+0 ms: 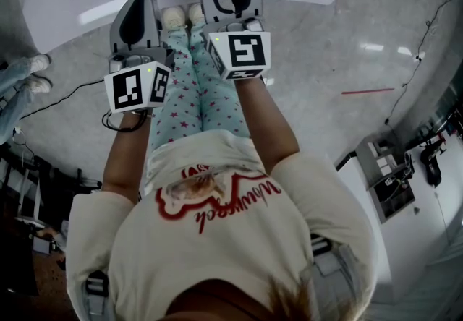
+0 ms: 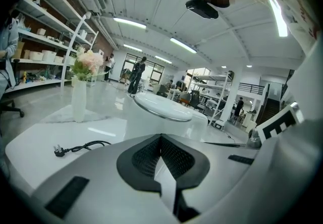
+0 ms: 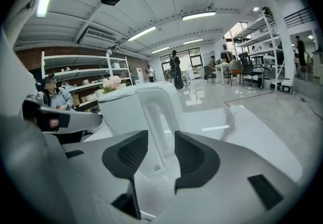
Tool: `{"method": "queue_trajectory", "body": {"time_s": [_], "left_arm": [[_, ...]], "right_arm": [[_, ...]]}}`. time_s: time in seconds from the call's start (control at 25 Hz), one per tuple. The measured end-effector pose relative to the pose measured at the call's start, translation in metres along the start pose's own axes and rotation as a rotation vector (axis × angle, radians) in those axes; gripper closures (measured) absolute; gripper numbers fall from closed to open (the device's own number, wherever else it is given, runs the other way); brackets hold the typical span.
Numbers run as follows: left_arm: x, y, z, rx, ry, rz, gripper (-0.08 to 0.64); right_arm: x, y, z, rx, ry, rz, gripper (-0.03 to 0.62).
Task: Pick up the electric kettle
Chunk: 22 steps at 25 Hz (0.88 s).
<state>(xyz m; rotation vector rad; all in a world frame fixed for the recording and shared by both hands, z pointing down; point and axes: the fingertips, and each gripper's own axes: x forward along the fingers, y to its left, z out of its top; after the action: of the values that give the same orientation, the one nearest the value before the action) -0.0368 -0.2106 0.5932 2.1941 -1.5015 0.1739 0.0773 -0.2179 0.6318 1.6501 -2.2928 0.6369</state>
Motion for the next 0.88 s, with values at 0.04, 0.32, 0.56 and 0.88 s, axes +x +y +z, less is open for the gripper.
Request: {"method": "queue_trajectory", "body": {"time_s": [0.04, 0.32, 0.56, 0.88], "left_arm": [[-0.001, -0.001, 0.000, 0.001, 0.003, -0.001, 0.561], [-0.001, 0.009, -0.007, -0.001, 0.023, 0.002, 0.561], [0.001, 0.011, -0.011, 0.004, 0.038, 0.005, 0.561], [0.001, 0.014, -0.020, -0.014, 0.050, 0.016, 0.561]], "right_arm": [[-0.001, -0.006, -0.001, 0.003, 0.001, -0.023, 0.434], [0.019, -0.034, 0.002, 0.006, -0.030, -0.141, 0.357], [0.037, -0.037, 0.008, -0.022, -0.062, -0.151, 0.356], [0.057, -0.044, 0.013, -0.037, -0.085, -0.168, 0.357]]}}
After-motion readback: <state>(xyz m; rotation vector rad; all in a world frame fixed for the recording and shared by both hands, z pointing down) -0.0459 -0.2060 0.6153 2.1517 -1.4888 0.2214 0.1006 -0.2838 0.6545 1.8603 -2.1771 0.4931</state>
